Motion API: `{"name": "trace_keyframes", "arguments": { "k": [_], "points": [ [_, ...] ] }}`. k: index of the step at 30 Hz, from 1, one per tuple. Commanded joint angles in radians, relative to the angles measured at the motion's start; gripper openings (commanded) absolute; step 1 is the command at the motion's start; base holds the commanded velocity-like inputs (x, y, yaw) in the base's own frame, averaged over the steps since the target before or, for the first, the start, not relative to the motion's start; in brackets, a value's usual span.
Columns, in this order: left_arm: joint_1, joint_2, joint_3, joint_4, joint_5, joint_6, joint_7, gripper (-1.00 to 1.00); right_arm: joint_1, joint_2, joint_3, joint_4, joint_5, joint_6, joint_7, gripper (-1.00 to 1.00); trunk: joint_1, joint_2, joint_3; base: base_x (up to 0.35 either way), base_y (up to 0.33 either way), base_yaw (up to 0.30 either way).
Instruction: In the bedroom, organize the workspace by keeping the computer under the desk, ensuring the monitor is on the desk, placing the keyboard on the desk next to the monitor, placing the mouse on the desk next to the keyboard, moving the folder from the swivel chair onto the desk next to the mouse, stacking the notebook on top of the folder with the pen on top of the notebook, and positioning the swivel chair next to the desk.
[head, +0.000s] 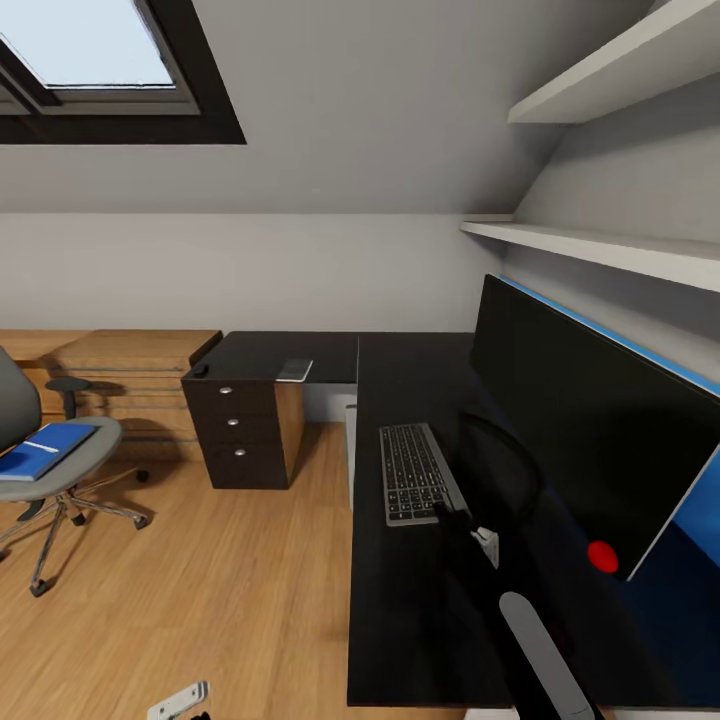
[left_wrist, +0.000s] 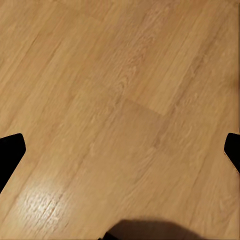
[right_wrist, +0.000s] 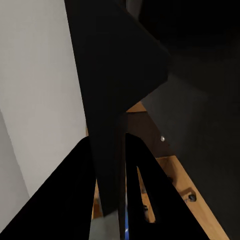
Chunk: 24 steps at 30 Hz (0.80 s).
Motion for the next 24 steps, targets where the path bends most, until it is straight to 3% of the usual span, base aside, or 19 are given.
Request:
{"name": "trace_keyframes", "arguments": {
  "k": [1, 19, 24],
  "points": [
    [0.000, -0.001, 0.001, -0.002, 0.010, 0.003, 0.002, 1.00, -0.001, 0.000, -0.001, -0.001, -0.006, 0.002, -0.003, -1.00, 0.000, -0.001, -0.001, 0.028, 0.000, 0.000],
    [0.000, -0.001, 0.001, -0.002, 0.010, -0.002, 0.002, 1.00, -0.001, 0.002, -0.004, 0.002, -0.007, -0.002, -0.003, -1.00, 0.000, -0.001, -0.001, 0.137, 0.000, 0.000],
    [0.000, 0.000, 0.001, -0.002, 0.010, -0.002, 0.002, 1.00, -0.001, 0.016, -0.004, 0.010, -0.055, -0.056, -0.004, -1.00, 0.000, -0.001, -0.001, 0.020, 0.000, 0.000]
  ]
}}
